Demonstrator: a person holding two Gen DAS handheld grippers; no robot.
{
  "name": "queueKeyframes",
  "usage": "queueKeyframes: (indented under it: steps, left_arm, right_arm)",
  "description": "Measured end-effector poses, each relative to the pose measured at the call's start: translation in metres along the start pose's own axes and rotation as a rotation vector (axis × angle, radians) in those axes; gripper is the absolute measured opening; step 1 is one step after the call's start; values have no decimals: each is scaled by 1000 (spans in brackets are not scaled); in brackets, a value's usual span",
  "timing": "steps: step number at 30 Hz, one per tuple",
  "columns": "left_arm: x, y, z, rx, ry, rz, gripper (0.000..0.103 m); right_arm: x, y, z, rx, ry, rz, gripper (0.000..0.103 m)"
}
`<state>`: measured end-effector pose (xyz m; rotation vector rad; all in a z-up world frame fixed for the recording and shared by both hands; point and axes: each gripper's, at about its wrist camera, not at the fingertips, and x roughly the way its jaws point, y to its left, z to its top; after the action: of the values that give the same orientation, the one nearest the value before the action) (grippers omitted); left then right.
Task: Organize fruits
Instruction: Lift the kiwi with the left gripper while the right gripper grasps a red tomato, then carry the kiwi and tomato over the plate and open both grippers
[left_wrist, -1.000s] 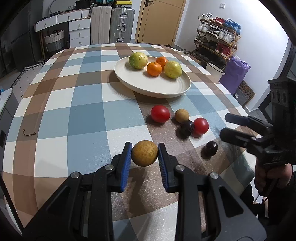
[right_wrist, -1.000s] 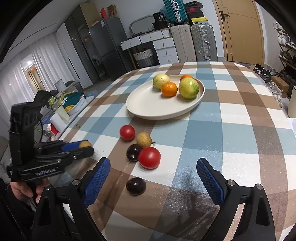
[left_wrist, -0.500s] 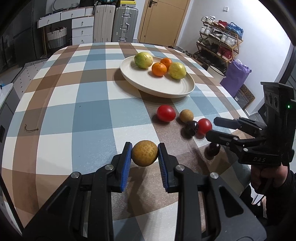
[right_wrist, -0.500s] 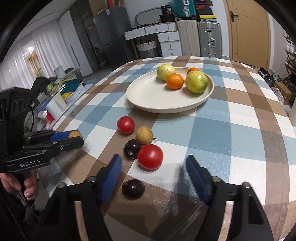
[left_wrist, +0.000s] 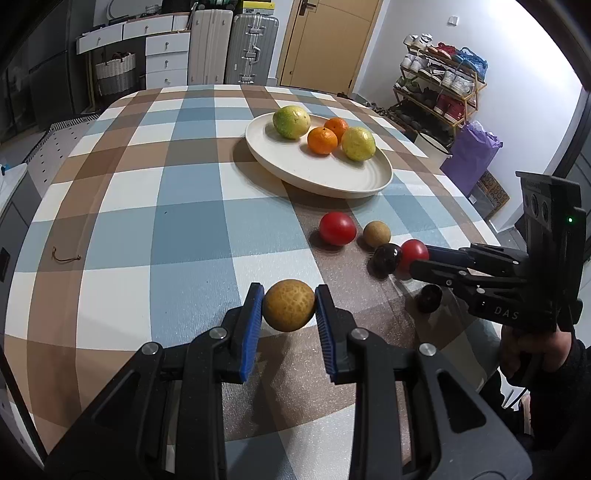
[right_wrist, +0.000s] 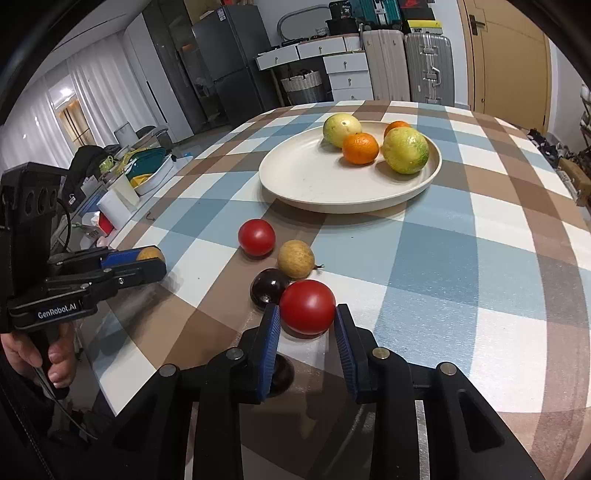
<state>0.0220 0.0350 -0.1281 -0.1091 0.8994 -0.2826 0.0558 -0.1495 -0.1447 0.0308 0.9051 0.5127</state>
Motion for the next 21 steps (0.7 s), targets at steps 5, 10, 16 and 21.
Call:
queueKeyframes:
  steps: [5,10,16,21]
  left_arm:
    - [-4,-2,4,1,-13,-2,25]
    - [-9,-8,11,10,-30,-11,25]
    - [-10,-16,26,18,-51,-40,25]
    - [-4,-27,45,42,-60,-62,25]
  right_arm:
    - [-9,-3,0,18,-32,5,30]
    - [-21,-10,5,44,-74,14,30]
    - [-31,-12,14,55,-117,47,30]
    - [-35,-18,22,82,-150,81,30]
